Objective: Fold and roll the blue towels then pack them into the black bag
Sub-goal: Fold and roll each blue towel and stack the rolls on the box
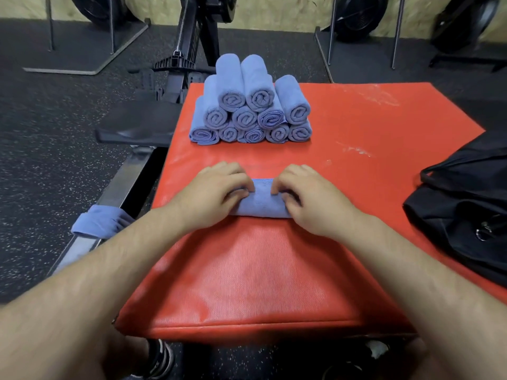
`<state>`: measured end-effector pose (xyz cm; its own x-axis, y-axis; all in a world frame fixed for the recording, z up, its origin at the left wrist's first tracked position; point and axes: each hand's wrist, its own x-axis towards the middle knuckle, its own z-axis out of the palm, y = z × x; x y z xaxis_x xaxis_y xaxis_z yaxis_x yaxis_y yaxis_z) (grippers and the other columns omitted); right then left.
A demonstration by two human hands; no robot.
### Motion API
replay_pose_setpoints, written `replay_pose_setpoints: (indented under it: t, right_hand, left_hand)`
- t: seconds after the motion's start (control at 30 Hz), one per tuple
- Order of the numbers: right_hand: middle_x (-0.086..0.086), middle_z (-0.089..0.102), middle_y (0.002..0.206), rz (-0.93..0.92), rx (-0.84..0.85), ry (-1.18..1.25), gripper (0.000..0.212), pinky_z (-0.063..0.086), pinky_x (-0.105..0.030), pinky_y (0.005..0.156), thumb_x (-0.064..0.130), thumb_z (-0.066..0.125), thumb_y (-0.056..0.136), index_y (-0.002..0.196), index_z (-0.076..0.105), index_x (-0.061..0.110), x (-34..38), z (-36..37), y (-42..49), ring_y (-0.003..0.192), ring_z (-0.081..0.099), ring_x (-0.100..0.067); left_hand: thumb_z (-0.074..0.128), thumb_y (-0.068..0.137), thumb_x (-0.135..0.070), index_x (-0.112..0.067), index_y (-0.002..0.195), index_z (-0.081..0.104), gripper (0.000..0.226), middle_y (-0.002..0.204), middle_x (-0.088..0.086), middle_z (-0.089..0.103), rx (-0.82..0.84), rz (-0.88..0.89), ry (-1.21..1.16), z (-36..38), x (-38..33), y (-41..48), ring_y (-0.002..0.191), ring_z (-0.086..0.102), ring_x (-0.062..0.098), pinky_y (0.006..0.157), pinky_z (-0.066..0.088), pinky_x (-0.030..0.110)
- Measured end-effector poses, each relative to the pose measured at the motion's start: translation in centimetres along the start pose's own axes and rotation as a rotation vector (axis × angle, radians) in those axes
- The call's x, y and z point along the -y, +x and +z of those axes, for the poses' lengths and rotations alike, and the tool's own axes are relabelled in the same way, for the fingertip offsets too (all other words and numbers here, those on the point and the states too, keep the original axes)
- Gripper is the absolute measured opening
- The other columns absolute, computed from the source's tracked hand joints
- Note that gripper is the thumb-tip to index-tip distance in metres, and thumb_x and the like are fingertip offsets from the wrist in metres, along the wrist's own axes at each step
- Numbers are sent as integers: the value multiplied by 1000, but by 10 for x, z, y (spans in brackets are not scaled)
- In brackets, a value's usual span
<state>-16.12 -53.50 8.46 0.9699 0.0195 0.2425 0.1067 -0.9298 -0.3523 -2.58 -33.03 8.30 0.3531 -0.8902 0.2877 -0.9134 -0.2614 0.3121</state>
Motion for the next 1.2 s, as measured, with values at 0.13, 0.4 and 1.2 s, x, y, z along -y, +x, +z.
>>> replay_pose_setpoints:
  t: [0.13,0.4,1.2]
  right_hand:
    - [6,58,110,-6,66,-140,33,48,-43,88,40,58,83,112,59,26,0,-1,-5,103,52,-21]
    - [4,62,115,61,124,-85,53,47,-41,93,37,74,75,122,53,26,-10,2,3,109,55,-23]
    - [5,56,122,124,139,86,66,42,-37,105,57,72,82,139,52,29,-36,14,25,117,53,-17]
  left_hand:
    - [50,86,-65,-27,113,64,49,111,-10,59,98,9,131,-2,3,5,104,55,16,83,43,38]
    - [63,75,-68,-24,126,60,68,118,-8,60,235,-74,64,3,14,16,115,55,16,93,43,41]
    - [58,82,-71,-36,148,35,78,138,-5,49,214,-123,34,32,30,31,124,46,21,103,41,45]
